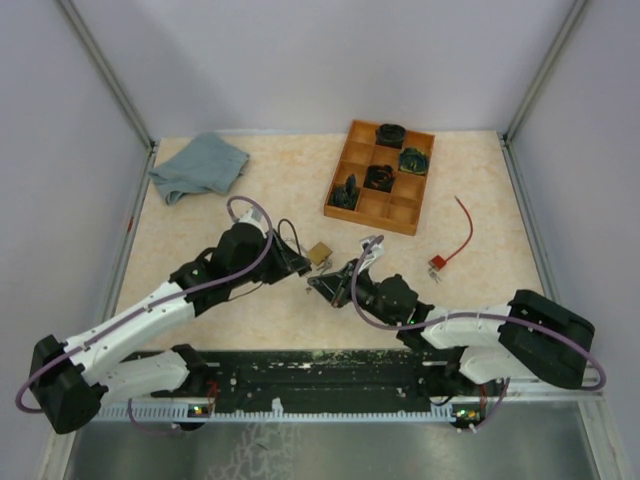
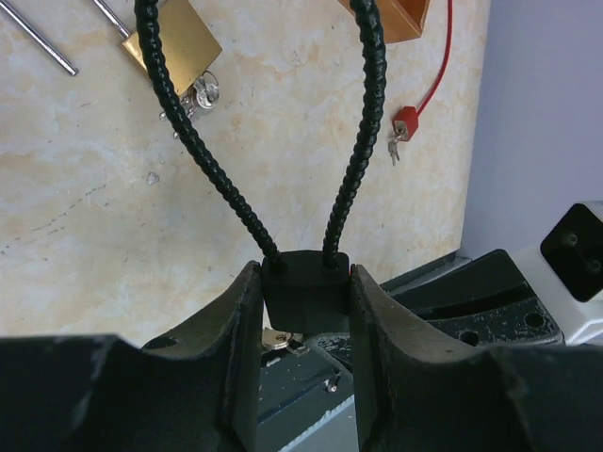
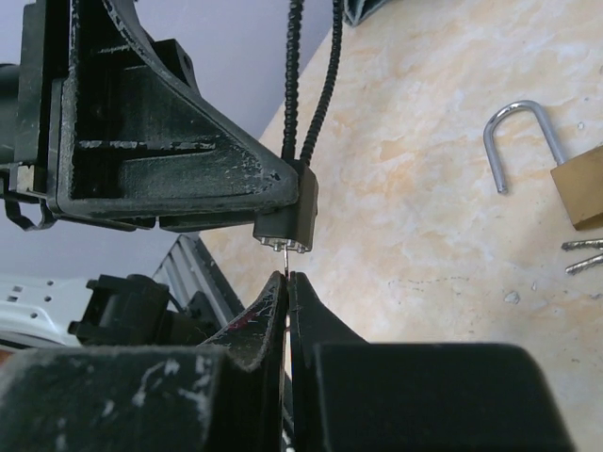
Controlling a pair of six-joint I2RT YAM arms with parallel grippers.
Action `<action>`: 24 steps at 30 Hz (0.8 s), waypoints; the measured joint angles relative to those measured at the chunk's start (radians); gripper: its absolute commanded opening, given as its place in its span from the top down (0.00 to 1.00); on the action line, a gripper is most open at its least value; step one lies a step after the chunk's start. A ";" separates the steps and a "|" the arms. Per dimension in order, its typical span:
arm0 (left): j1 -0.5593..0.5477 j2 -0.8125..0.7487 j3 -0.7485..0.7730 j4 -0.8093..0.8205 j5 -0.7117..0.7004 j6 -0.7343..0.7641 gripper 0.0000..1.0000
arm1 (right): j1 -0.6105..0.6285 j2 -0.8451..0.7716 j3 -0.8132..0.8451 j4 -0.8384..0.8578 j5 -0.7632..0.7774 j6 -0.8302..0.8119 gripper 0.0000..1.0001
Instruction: Unlock with the key
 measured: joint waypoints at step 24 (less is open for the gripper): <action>-0.015 -0.049 -0.131 0.070 -0.086 -0.187 1.00 | -0.045 0.192 -0.021 0.240 -0.110 -0.048 1.00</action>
